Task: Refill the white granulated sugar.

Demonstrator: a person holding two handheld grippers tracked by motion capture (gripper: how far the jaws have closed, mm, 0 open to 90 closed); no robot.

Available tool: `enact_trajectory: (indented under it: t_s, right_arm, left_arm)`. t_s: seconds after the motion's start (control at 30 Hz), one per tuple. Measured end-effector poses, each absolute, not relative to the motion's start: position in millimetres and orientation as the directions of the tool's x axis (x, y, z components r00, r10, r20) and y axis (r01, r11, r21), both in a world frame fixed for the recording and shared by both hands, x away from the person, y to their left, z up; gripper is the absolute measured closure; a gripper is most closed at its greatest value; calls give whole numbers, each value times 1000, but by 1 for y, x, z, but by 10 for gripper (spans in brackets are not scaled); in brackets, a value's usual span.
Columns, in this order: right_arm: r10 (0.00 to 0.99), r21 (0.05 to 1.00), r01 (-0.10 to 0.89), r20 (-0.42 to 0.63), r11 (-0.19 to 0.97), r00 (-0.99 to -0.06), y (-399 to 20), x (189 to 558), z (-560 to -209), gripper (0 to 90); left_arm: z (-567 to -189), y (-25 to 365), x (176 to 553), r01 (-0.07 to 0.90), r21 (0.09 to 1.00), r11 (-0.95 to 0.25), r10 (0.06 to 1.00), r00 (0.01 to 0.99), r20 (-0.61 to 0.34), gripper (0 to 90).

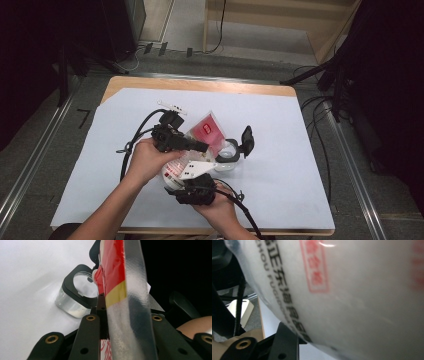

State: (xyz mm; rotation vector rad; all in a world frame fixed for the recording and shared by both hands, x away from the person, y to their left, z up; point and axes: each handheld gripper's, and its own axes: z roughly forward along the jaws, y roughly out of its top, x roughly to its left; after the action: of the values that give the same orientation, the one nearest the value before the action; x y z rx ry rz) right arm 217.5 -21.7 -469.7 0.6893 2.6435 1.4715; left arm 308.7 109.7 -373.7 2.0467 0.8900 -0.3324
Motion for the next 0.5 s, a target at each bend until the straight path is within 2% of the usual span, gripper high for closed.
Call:
enact_trajectory:
  t_s: [0.03,0.1,0.27,0.4,0.5]
  right_arm:
    - [414,811,370,177,452,-893,-20,217,-470,581]
    - [428,802,391,190,451,-883,-19,218,-471,597]
    - [434,789,422,222,447,-873,-21,220,-472,604]
    - [417,790,487,326,372,-848,-30,228,-471,619]
    - [405,802,472,320,366,-857,-34,228,-469,624]
  left_arm:
    - [-375,108,309,699,604,-383,484,709,-513,751]
    - [-376,105,309,696,600,-395,501,710,-494,754]
    - [-376,105,309,705,591,-393,498,703,-507,725]
    - [-372,103,304,685,601,-412,520,718,-462,687]
    - [-367,106,302,674,612,-415,501,730,-464,672]
